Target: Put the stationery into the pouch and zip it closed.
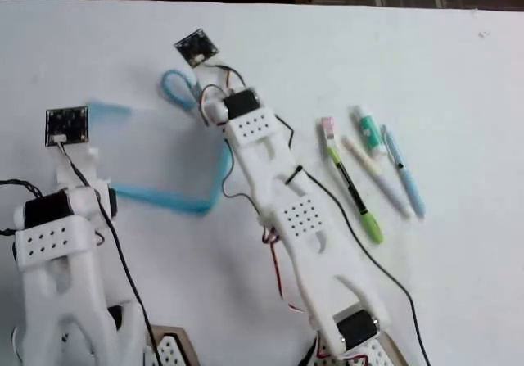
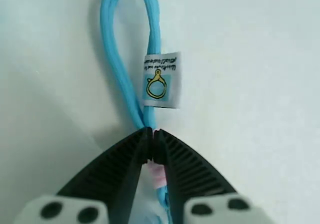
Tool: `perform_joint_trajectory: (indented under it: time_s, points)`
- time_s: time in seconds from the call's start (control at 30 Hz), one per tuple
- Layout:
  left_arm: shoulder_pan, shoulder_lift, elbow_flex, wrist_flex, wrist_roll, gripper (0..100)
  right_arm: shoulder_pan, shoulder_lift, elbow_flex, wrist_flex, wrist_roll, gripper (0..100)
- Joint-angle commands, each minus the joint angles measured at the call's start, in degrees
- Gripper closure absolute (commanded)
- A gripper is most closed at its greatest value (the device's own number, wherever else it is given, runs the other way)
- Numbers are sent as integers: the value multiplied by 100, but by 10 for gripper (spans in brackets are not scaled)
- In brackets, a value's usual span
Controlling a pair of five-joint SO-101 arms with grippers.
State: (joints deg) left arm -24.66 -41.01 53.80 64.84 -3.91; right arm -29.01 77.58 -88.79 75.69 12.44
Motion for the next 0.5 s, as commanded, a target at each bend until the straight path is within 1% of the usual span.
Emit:
perform_joint_trajectory:
  time_s: [0.0, 0.1, 0.27, 0.47]
  points:
    - [-57, 4, -281, 132, 18, 935, 66, -796, -105, 760, -123, 981]
    - [-57, 4, -281, 264, 44, 935, 145, -1270, -105, 1323, -422, 981]
    - [-57, 4, -290, 510, 26, 935, 110, -1868, -53, 2615, -475, 981]
    - [-57, 4, -448, 897, 18, 935, 312, -2352, 589, 2589, -607, 979]
